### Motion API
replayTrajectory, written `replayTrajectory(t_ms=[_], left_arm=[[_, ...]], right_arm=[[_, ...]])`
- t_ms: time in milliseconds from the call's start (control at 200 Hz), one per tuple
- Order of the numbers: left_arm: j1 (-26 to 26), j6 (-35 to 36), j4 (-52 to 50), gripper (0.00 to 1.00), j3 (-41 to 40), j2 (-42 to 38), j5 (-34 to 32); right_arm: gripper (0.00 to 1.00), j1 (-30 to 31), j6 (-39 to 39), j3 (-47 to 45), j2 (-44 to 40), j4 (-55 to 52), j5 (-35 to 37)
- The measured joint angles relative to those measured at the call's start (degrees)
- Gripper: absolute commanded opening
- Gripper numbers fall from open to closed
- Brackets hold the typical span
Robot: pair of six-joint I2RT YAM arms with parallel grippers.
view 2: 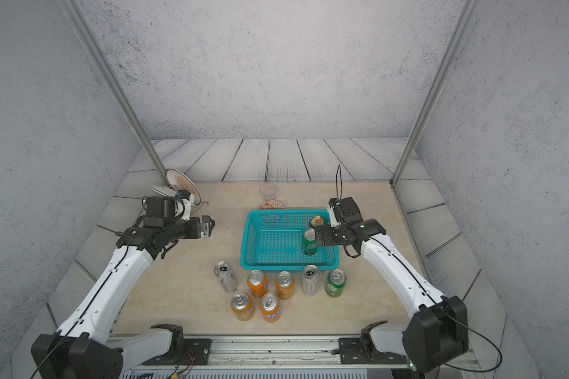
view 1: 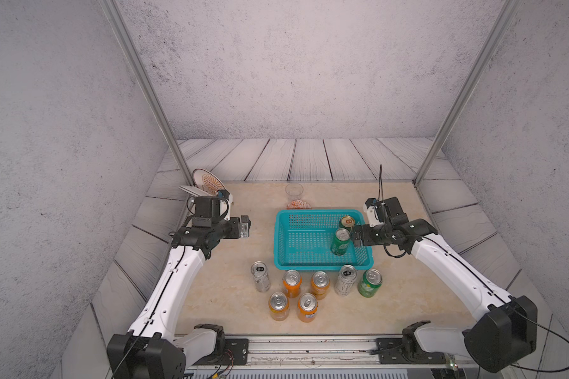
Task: Take out the drinks from the basket
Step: Pick up the drink from the basket.
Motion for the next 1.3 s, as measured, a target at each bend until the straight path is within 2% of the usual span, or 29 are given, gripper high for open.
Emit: replayTrajectory(t_ms=[306,586,707,1078,1303], left_arm=[[0.0,0.0,0.2,0.99,-0.3,0.0,0.2],[0.0,0.0,0.3,0.99,-0.5,0.4,0.3],[0.0,0.0,0.3,0.99,-0.5,0.5,0.4],[0.0,0.0,0.3,0.99,-0.5,1.3,1.2],[0.0,0.0,0.3,0.99,-0.5,1.6,1.3]], right_arm=[[0.99,5.0,1.1,5.9,11.2,0.0,1.7],[0.99,6.3,1.8,8.7,19.5,0.5,4.8],[0.93,6.3,1.9,8.7,21.4,0.9,5.3],[0.66,6.6,2.8,8.7,23.3,3.4,4.8],[0.64,6.7,3.0,8.7,23.2,3.2,5.0]])
